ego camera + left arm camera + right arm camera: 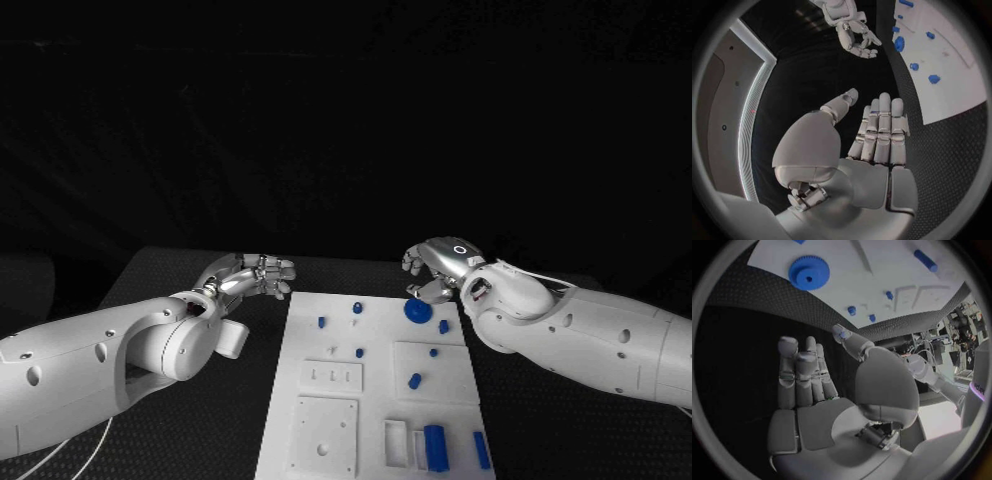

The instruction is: Assemble the parts on the task board

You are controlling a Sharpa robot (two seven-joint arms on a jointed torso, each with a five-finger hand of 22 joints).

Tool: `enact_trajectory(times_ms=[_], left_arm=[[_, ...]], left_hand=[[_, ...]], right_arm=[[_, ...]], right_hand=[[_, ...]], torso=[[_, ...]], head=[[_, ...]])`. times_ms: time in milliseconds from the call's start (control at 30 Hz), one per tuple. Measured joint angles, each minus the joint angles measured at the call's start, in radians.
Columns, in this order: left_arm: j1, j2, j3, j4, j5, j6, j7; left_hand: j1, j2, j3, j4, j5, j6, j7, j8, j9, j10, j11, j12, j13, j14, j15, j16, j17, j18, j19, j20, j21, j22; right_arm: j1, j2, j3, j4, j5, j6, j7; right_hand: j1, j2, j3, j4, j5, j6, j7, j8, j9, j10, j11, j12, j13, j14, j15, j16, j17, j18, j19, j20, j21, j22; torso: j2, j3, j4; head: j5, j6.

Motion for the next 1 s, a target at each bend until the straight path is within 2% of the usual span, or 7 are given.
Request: enact_trajectory(times_ms=[33, 133, 167, 267, 400, 800, 1000], left_arm=[[0.0, 0.001, 0.0, -0.001, 0.0, 0.0, 0.0], [0.0, 0.003, 0.0, -0.003, 0.0, 0.001, 0.0], [0.0, 0.004, 0.0, -0.004, 0.0, 0.002, 0.001], [0.0, 0.009, 0.0, -0.008, 0.0, 0.004, 0.001], [0.0, 0.015, 0.0, -0.011, 0.0, 0.007, 0.001], [-0.002, 0.021, 0.0, -0.017, 0.0, 0.013, 0.001], [-0.002, 0.021, 0.0, -0.016, -0.001, 0.015, 0.001]], left_hand=[[0.0, 0.0, 0.0, 0.0, 0.0, 0.0, 0.0, 0.0, 0.0, 0.0, 0.0, 0.0, 0.0, 0.0, 0.0, 0.0, 0.0, 0.0, 0.0, 0.0, 0.0, 0.0], [0.0, 0.0, 0.003, -0.003, 0.0, 0.0, 0.0, 0.0, 0.0, 0.0, 0.0, 0.0, 0.0, 0.0, 0.0, 0.0, 0.0, -0.001, 0.0, 0.0, 0.0, 0.0], [0.0, 0.0, 0.003, -0.003, 0.0, 0.0, 0.0, 0.0, 0.0, 0.0, 0.0, 0.0, 0.0, 0.0, 0.0, 0.0, 0.0, -0.001, 0.0, 0.0, 0.0, 0.0], [0.0, 0.0, 0.003, -0.003, 0.0, 0.0, 0.0, 0.0, 0.0, 0.0, 0.0, 0.0, 0.0, 0.0, 0.0, 0.0, 0.001, -0.001, 0.0, 0.0, 0.0, 0.0], [-0.004, 0.004, 0.003, -0.003, 0.0, 0.0, 0.0, 0.0, 0.0, 0.0, 0.0, 0.0, 0.0, 0.0, 0.0, -0.004, 0.001, -0.002, 0.0, 0.0, 0.0, 0.0], [-0.004, 0.004, 0.003, -0.003, 0.0, 0.0, 0.0, 0.0, 0.0, 0.0, 0.0, 0.0, 0.0, -0.003, 0.003, -0.004, 0.002, -0.006, 0.0, 0.0, 0.0, 0.0], [-0.004, 0.004, 0.003, -0.003, 0.0, 0.0, 0.0, 0.0, 0.0, 0.0, 0.0, 0.0, 0.0, -0.004, 0.004, -0.004, 0.002, 0.001, 0.0, 0.0, 0.0, 0.0]], right_arm=[[0.0, -0.006, 0.0, 0.0, 0.015, 0.009, 0.003], [0.0, -0.013, 0.0, -0.013, 0.064, 0.041, 0.013], [0.0, -0.012, 0.0, -0.019, 0.076, 0.051, 0.017], [-0.001, -0.004, -0.001, -0.045, 0.105, 0.079, 0.028], [-0.009, 0.016, 0.0, -0.077, 0.127, 0.104, 0.04], [-0.047, 0.05, -0.001, -0.131, 0.15, 0.135, 0.065], [-0.05, 0.049, -0.001, -0.14, 0.149, 0.14, 0.071]], right_hand=[[-0.004, 0.004, -0.013, 0.0, 0.0, 0.0, -0.001, 0.0, 0.0, 0.075, -0.022, 0.033, 0.028, -0.013, -0.015, 0.0, 0.0, 0.009, 0.002, 0.0, 0.0, 0.0], [-0.004, 0.004, -0.052, 0.0, 0.001, -0.004, -0.025, -0.003, -0.003, 0.108, -0.041, 0.219, 0.189, -0.015, -0.035, 0.007, 0.001, 0.025, 0.006, -0.004, 0.0, 0.001], [-0.004, 0.004, -0.061, 0.002, 0.0, -0.005, -0.027, -0.012, -0.007, 0.057, -0.048, 0.343, 0.306, -0.016, -0.044, 0.007, 0.0, 0.033, 0.008, -0.006, -0.005, 0.001], [-0.006, 0.006, -0.081, 0.007, 0.019, -0.009, -0.037, -0.023, -0.013, -0.044, -0.054, 0.641, 0.575, -0.014, -0.049, 0.018, 0.002, 0.034, 0.017, -0.015, -0.007, 0.001], [-0.019, 0.01, -0.088, 0.011, 0.025, -0.009, -0.037, -0.031, -0.018, -0.13, -0.049, 0.869, 0.784, -0.015, -0.044, 0.072, 0.054, 0.032, 0.029, -0.027, 0.043, 0.001], [-0.028, 0.02, -0.087, 0.011, 0.046, -0.017, -0.029, -0.043, -0.021, -0.144, -0.05, 0.996, 0.886, -0.023, -0.035, 0.105, 0.115, 0.031, 0.032, -0.032, 0.14, 0.001], [-0.028, 0.02, -0.087, 0.011, 0.05, -0.018, -0.028, -0.043, -0.021, -0.146, -0.048, 1.005, 0.893, -0.024, -0.035, 0.105, 0.125, 0.024, 0.026, -0.038, 0.163, 0.001]], torso=[[-0.001, 0.0018, -0.003], [-0.001, 0.0069, -0.0084], [-0.002, 0.0092, -0.0108], [-0.002, 0.0152, -0.0145], [-0.001, 0.0222, -0.0152], [0.004, 0.0393, -0.0105], [0.008, 0.0436, -0.0058]], head=[[0.001, 0.001], [0.003, 0.001], [0.005, 0.002], [0.007, 0.001], [0.007, 0.0], [0.008, -0.005], [0.009, -0.007]])
